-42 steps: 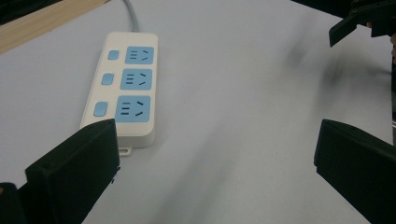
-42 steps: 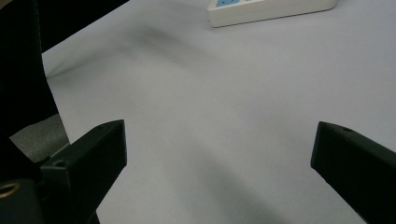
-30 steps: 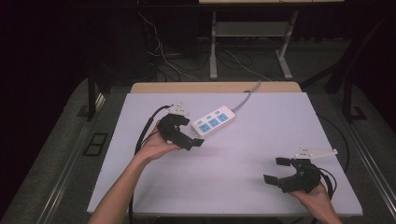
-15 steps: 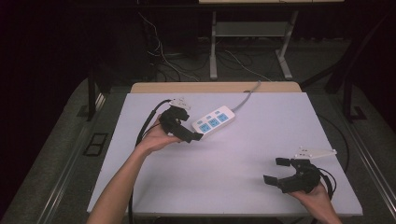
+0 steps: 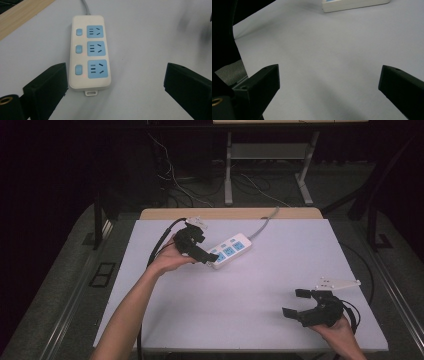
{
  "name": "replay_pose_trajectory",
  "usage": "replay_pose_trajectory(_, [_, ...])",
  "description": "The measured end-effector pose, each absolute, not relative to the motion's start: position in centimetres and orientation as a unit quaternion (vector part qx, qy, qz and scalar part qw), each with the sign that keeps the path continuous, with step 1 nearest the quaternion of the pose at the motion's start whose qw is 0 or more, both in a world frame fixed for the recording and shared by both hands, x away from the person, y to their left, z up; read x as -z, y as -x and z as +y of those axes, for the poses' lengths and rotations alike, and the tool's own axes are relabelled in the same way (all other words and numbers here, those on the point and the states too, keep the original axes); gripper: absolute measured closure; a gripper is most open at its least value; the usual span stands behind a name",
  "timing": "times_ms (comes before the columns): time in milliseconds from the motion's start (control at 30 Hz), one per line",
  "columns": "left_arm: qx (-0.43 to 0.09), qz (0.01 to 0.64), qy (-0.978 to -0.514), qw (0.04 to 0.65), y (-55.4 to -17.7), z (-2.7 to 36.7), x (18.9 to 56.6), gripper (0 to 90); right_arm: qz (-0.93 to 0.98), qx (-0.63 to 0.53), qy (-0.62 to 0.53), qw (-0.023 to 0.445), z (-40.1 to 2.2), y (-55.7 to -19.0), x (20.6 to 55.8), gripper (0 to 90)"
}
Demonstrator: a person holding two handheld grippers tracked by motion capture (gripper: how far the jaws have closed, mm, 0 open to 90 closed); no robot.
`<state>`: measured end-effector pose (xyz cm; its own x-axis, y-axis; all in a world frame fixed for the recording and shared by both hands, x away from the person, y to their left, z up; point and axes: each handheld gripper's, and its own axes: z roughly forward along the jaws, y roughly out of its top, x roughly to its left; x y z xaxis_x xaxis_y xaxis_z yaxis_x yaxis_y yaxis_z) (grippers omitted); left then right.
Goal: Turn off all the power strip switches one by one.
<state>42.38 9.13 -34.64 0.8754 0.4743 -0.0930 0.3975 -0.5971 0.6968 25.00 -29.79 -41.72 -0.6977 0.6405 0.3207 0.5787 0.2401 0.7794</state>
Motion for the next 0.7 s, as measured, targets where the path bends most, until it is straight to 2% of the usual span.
replay_pose_trajectory(267, [-0.053, 0.242, -0.895, 0.372, -43.7, 8.9, 33.9, 17.4, 0.787, -0.479, -0.386, 0.033, -29.8, -25.0, 41.7, 3.4])
replay_pose_trajectory(333, [-0.054, 0.241, -0.896, 0.370, -43.9, 8.8, 33.9, 25.7, 0.787, -0.480, -0.386, 0.033, -29.8, -25.0, 41.7, 3.5])
replay_pose_trajectory(400, [-0.054, 0.242, -0.895, 0.370, -44.1, 8.6, 34.1, 29.0, 0.787, -0.480, -0.386, 0.034, -29.8, -25.0, 41.7, 3.5])
replay_pose_trajectory(467, [-0.057, 0.242, -0.896, 0.368, -44.2, 8.4, 34.4, 38.2, 0.786, -0.482, -0.385, 0.037, -29.8, -25.0, 41.7, 3.5])
replay_pose_trajectory(567, [-0.064, 0.244, -0.898, 0.360, -44.5, 8.3, 34.8, 42.8, 0.787, -0.481, -0.384, 0.037, -29.8, -25.0, 41.7, 3.4])
replay_pose_trajectory(700, [-0.078, 0.257, -0.897, 0.352, -44.9, 8.1, 35.5, 55.3, 0.788, -0.480, -0.384, 0.037, -29.7, -25.0, 41.7, 3.4])
